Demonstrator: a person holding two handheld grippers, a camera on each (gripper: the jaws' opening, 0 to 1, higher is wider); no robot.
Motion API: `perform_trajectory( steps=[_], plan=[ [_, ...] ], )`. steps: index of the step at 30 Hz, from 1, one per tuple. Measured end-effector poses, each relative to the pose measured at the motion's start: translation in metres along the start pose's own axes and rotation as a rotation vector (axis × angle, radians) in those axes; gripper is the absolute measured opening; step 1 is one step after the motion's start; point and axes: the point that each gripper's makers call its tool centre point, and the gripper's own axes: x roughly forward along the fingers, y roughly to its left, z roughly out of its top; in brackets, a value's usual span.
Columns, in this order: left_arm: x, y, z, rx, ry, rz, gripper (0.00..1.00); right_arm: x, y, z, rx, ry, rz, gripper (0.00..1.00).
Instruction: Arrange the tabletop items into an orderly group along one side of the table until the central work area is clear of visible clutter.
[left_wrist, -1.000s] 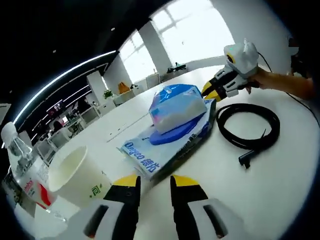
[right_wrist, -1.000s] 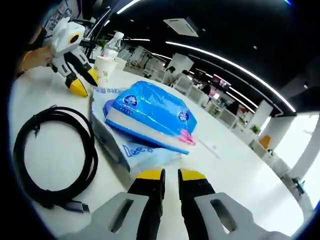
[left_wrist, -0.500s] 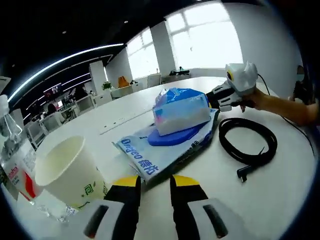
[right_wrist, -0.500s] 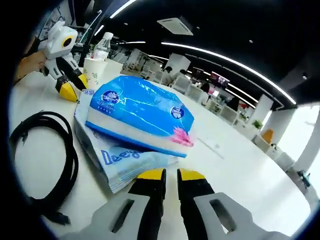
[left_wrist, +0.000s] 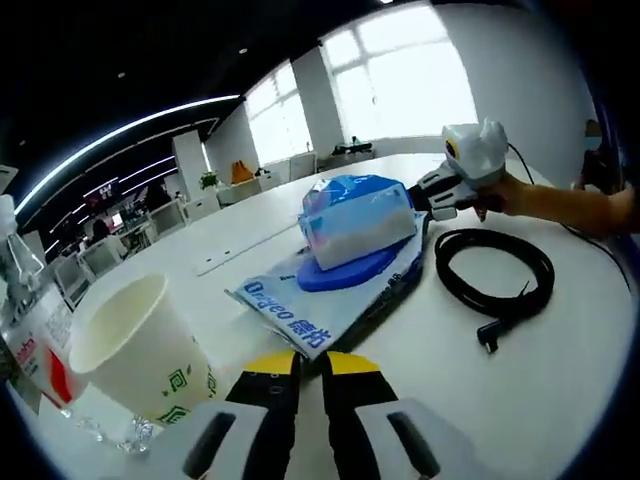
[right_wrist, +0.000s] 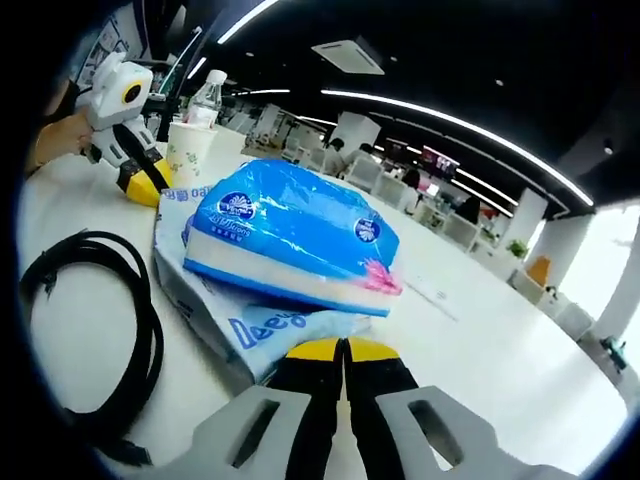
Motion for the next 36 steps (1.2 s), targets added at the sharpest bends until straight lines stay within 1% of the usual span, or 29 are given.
perform_trajectory(
  steps=[3, 5, 6, 8, 11, 12, 14, 16, 17, 18, 19, 21, 23, 24, 27, 30, 31, 34, 36],
  plan=[
    [0.0, 0.002, -0.001, -0.012, -0.004, -0.004, 0.07, -0.002, -0.003, -0.001, 0.049, 0.005, 0.011, 0.0],
    [0.001, 0.002, -0.001, -0.02, -0.008, -0.005, 0.07, -0.004, -0.006, 0.0, 0.106, -0.008, 0.01, 0.0],
    [0.001, 0.002, -0.001, -0.023, -0.008, -0.005, 0.07, -0.004, -0.007, -0.001, 0.158, -0.012, 0.014, 0.0],
    [0.001, 0.002, -0.001, -0.017, -0.008, -0.003, 0.07, -0.006, -0.011, 0.002, 0.194, -0.025, 0.006, 0.04],
    [0.0, 0.002, 0.0, -0.002, -0.005, 0.002, 0.07, -0.006, -0.011, 0.007, 0.252, -0.04, 0.019, 0.08],
    [0.0, 0.002, 0.0, 0.002, -0.004, 0.003, 0.07, -0.007, -0.01, 0.011, 0.282, -0.053, 0.027, 0.09],
    [0.0, 0.002, 0.0, 0.005, -0.004, 0.004, 0.07, -0.007, -0.007, 0.015, 0.313, -0.058, 0.043, 0.1],
    [0.0, 0.002, 0.0, 0.006, -0.005, 0.004, 0.06, -0.008, -0.003, 0.022, 0.359, -0.063, 0.057, 0.09],
    [0.0, 0.002, 0.0, 0.006, -0.005, 0.005, 0.06, -0.008, 0.001, 0.026, 0.38, -0.07, 0.079, 0.11],
    [0.0, 0.002, 0.0, 0.008, -0.005, 0.005, 0.06, -0.008, 0.005, 0.029, 0.425, -0.065, 0.101, 0.12],
    [0.0, 0.002, 0.0, 0.008, -0.005, 0.005, 0.06, -0.008, 0.006, 0.03, 0.439, -0.063, 0.104, 0.12],
    [0.0, 0.002, 0.0, 0.009, -0.005, 0.006, 0.06, -0.006, 0.006, 0.029, 0.427, -0.043, 0.103, 0.12],
    [0.0, 0.002, -0.001, 0.011, -0.006, 0.005, 0.06, -0.005, 0.006, 0.02, 0.378, 0.012, 0.082, 0.13],
    [0.0, 0.003, -0.001, 0.012, -0.005, 0.005, 0.06, -0.003, 0.008, 0.021, 0.386, 0.004, 0.085, 0.13],
    [0.0, 0.002, -0.001, 0.013, -0.006, 0.004, 0.06, -0.004, 0.007, 0.019, 0.427, 0.02, 0.082, 0.13],
    [-0.001, 0.002, -0.001, 0.016, -0.006, 0.003, 0.06, -0.002, 0.007, 0.014, 0.431, 0.066, 0.069, 0.15],
    [-0.001, 0.002, -0.001, 0.016, -0.006, 0.003, 0.06, -0.002, 0.007, 0.014, 0.434, 0.07, 0.069, 0.15],
    [-0.001, 0.002, -0.001, 0.013, -0.01, 0.002, 0.06, 0.0, 0.008, 0.008, 0.489, 0.1, 0.07, 0.14],
    [-0.001, 0.002, -0.001, 0.011, -0.011, 0.002, 0.06, 0.001, 0.012, 0.003, 0.495, 0.12, 0.079, 0.11]
  ],
)
